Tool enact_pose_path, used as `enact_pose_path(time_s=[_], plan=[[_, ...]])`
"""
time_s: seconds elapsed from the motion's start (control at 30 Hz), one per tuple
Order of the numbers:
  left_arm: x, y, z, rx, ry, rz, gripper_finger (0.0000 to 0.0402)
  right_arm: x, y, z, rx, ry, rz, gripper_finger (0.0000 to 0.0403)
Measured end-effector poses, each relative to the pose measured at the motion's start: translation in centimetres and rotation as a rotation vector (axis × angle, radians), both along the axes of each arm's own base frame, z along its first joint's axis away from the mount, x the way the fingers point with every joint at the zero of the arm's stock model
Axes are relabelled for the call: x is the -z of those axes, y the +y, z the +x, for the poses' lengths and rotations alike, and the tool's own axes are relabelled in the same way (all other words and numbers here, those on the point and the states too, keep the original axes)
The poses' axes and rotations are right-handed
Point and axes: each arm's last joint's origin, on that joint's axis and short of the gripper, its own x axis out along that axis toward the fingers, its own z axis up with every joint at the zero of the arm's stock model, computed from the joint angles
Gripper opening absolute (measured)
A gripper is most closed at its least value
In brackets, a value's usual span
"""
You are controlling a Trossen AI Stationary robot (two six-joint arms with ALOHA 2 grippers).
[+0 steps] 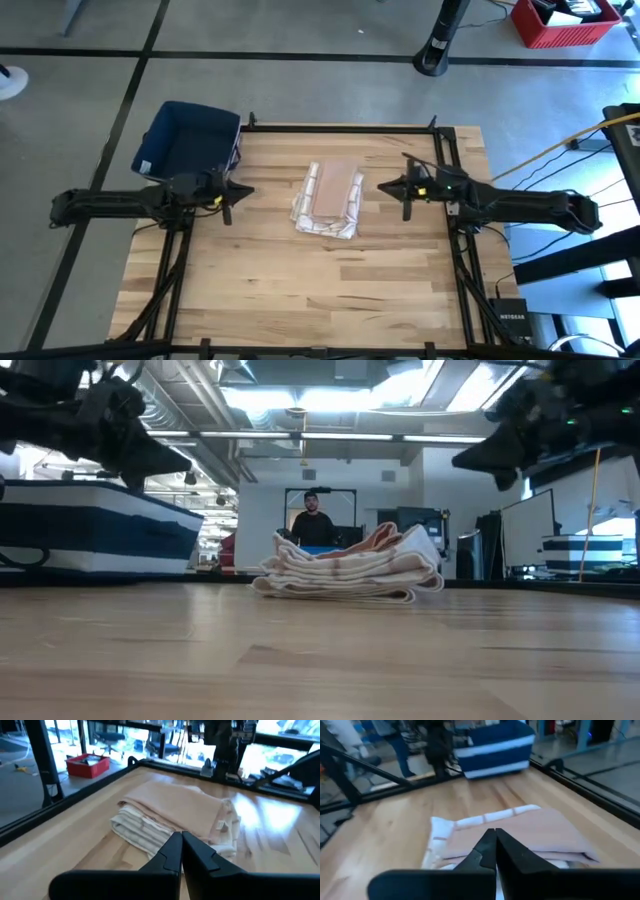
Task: Fold towel
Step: Return to Home Position
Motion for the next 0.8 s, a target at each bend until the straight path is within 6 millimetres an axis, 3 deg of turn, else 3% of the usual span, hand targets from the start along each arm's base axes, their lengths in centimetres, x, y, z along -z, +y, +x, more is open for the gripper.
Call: enact_pose_path(time_s=[0.33, 0.57, 0.8], plan=[[1.0, -0.2, -1.6, -0.004, -0.124, 0.014, 0.0002, 1.2, 1.8, -2.8, -0.013, -0.095, -0.013, 0.0005], [1.4, -0.3, -2.1, -0.004, -0.107, 0.001, 0.0001, 2.7, 2.2, -3.8, -0.087, -0.135, 0.01, 0.0004], [0.2, -0.5, -2.6, 0.034, -0.24, -0.031, 0.0001, 3.8, 2.3, -4.6, -0.088, -0.161, 0.01, 0.0005]])
